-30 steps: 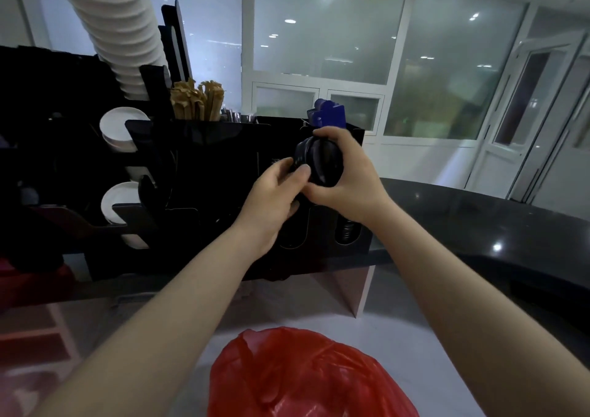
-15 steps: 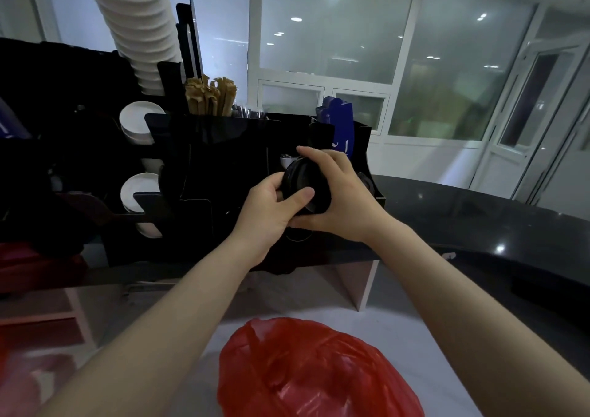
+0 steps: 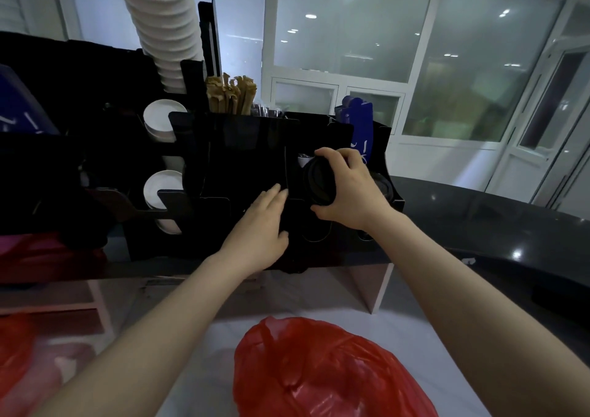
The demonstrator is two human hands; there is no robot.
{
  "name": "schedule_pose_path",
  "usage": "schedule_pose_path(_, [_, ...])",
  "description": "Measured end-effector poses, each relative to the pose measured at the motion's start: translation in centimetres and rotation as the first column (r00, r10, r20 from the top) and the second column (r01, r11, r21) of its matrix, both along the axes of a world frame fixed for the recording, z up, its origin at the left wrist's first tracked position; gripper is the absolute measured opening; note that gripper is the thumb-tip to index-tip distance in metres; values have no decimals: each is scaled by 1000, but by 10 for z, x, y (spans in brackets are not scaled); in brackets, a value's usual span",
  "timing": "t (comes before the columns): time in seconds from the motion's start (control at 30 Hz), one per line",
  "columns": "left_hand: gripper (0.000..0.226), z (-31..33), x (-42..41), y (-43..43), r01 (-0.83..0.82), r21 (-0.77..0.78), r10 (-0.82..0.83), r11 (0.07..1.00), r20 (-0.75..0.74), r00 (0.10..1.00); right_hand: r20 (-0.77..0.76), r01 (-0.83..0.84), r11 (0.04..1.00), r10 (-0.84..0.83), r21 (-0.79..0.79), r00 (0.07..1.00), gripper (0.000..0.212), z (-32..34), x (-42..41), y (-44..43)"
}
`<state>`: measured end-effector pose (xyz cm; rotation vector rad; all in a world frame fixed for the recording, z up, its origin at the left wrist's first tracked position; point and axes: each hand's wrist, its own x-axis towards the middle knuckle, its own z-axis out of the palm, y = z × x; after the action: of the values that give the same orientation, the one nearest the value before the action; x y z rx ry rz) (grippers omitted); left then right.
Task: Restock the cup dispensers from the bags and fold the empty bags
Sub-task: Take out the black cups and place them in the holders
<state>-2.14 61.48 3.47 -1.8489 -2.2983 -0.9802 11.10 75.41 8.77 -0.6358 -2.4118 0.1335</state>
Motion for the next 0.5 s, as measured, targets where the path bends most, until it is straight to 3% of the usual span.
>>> schedule_pose_path(0.27, [77,-3,-5,-1,1,26,1,1000,-74,997,365,34,977,-110,208,924,104,7,-23,10])
schedule_pose_path(0.4, [80,-8,-3,1,-4,48,8,999,-68,998,421,29,910,-219,413,881,101,8,-30,3])
schedule_pose_path(0.5, [80,-10,-4,1,-1,62,6,998,-76,997,453,34,899,-252,436,855,102,13,-35,0])
